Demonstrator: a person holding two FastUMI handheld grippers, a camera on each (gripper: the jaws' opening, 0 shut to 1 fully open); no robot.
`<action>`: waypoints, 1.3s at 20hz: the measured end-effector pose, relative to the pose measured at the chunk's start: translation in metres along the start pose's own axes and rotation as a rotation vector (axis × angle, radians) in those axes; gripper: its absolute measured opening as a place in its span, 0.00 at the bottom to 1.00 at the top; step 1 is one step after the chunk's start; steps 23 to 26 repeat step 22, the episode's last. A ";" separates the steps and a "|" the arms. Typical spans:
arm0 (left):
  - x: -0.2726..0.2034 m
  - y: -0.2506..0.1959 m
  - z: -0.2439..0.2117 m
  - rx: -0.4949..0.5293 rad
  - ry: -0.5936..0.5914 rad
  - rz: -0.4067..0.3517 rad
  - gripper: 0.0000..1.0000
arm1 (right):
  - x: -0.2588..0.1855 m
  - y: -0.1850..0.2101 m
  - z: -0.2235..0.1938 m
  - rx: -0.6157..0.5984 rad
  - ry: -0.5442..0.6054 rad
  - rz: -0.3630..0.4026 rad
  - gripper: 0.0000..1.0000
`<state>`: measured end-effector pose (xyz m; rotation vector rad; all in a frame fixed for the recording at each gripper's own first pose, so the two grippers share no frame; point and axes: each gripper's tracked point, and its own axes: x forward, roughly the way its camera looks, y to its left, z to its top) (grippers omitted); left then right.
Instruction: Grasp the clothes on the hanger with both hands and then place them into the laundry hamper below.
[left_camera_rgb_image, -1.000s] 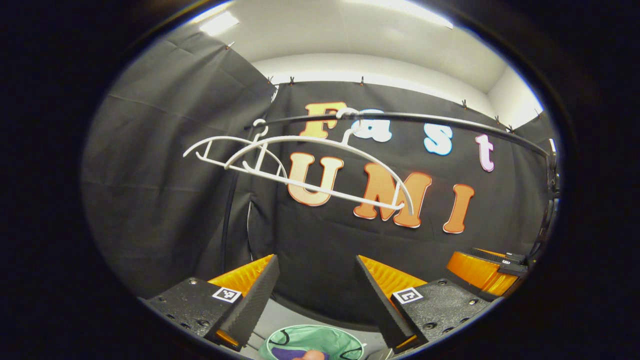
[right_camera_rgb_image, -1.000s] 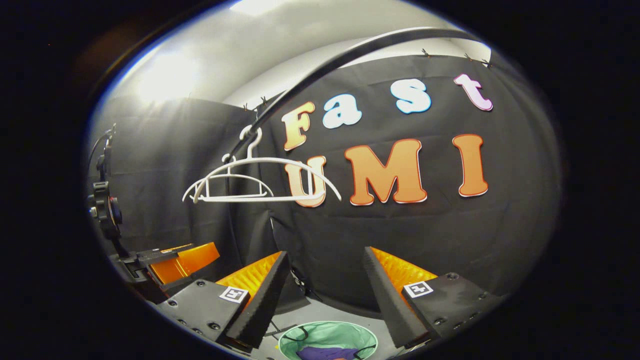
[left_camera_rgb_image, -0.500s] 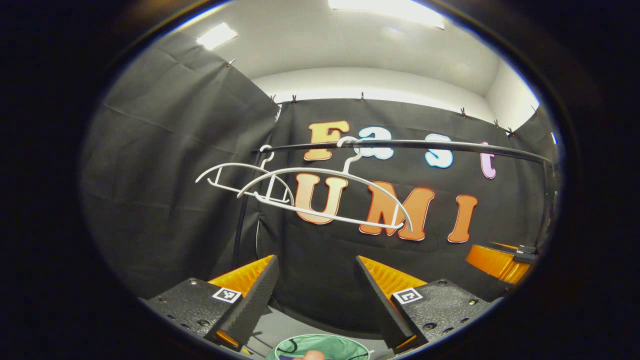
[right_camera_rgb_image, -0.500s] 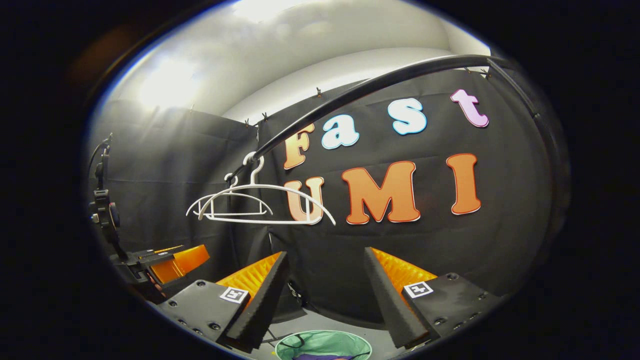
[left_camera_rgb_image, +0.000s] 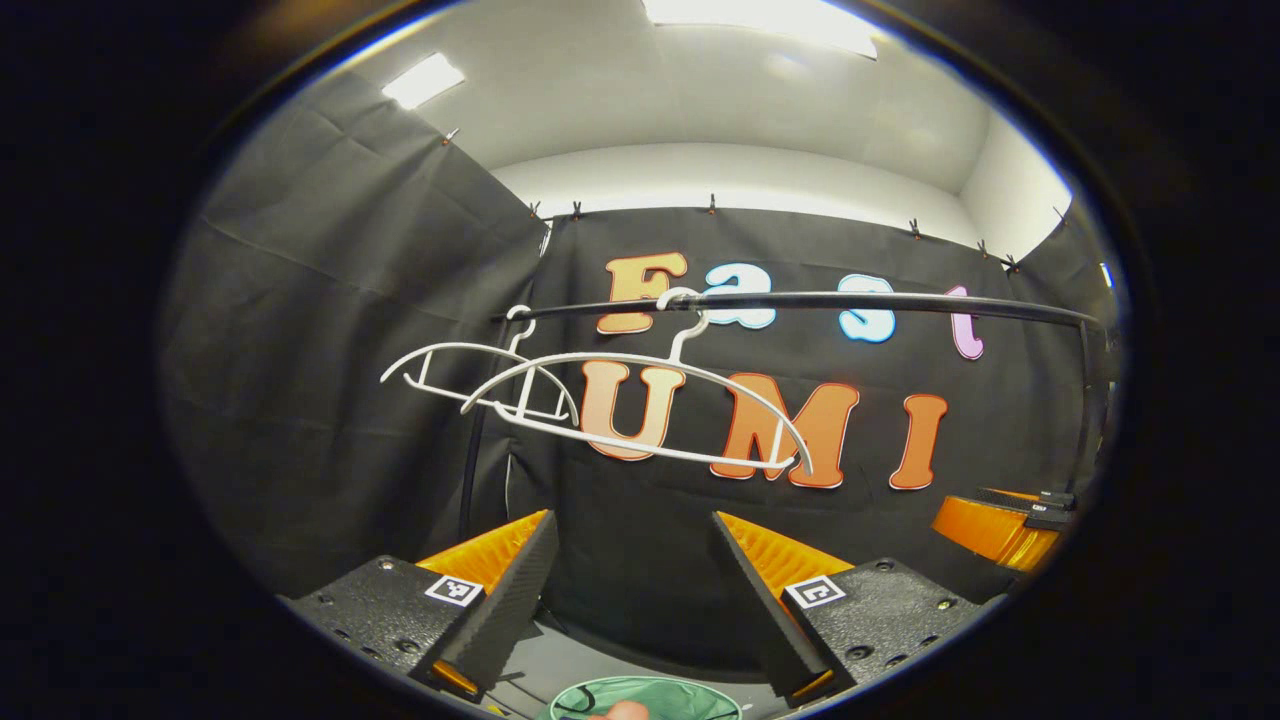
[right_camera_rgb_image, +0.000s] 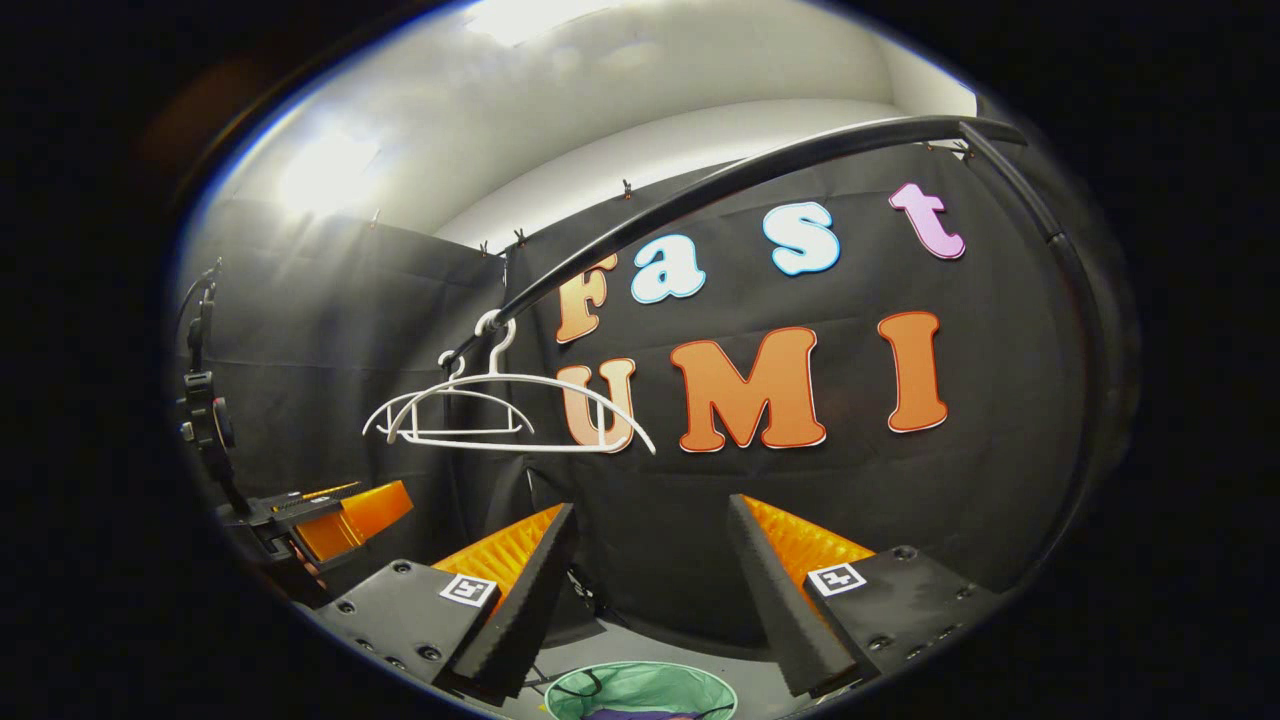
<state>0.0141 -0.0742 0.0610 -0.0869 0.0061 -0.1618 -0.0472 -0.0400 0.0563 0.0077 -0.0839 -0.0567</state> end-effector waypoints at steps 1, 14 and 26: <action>0.001 0.000 0.000 0.003 -0.001 0.002 0.91 | 0.000 0.001 0.001 0.001 -0.001 0.002 1.00; 0.001 0.004 0.004 -0.009 -0.002 0.014 0.95 | -0.001 0.005 0.003 0.000 -0.006 0.012 0.98; 0.002 0.002 0.006 0.001 0.001 0.002 0.95 | -0.003 0.010 0.003 -0.002 -0.005 0.020 0.98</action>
